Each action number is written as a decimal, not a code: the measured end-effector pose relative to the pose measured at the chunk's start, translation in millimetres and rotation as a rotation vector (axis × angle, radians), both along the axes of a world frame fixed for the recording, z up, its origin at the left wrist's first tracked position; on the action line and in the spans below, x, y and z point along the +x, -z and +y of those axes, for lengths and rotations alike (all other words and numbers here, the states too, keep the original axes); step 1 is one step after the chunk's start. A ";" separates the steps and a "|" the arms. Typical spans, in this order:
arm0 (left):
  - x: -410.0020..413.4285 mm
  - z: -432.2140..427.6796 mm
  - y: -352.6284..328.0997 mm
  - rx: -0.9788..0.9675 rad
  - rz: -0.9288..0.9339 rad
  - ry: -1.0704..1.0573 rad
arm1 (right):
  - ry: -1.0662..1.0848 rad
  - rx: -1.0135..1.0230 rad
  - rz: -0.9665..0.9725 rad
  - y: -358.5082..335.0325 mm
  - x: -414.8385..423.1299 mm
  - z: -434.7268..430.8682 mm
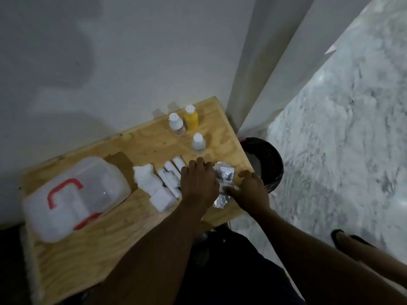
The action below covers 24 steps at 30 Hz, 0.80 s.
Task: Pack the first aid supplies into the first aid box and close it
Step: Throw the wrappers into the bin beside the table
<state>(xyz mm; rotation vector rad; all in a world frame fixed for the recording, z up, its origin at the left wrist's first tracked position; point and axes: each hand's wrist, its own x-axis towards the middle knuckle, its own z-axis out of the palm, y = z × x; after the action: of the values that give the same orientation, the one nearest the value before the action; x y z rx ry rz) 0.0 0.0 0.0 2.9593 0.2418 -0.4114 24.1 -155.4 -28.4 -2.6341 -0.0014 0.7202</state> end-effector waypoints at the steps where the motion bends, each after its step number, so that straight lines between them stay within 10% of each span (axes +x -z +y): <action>1: 5.3 0.8 -0.6 0.015 0.045 -0.023 | 0.018 0.008 -0.001 3.7 4.1 3.3; 24: 25.8 10.5 14.9 -0.164 -0.060 -0.113 | 0.202 0.369 0.141 5.4 51.9 -16.6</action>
<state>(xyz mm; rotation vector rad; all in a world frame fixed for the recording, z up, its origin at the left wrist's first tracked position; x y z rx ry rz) 25.8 10.5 -14.9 2.7769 0.3485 -0.3111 76.0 -172.0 -33.8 -2.1928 0.1553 0.7534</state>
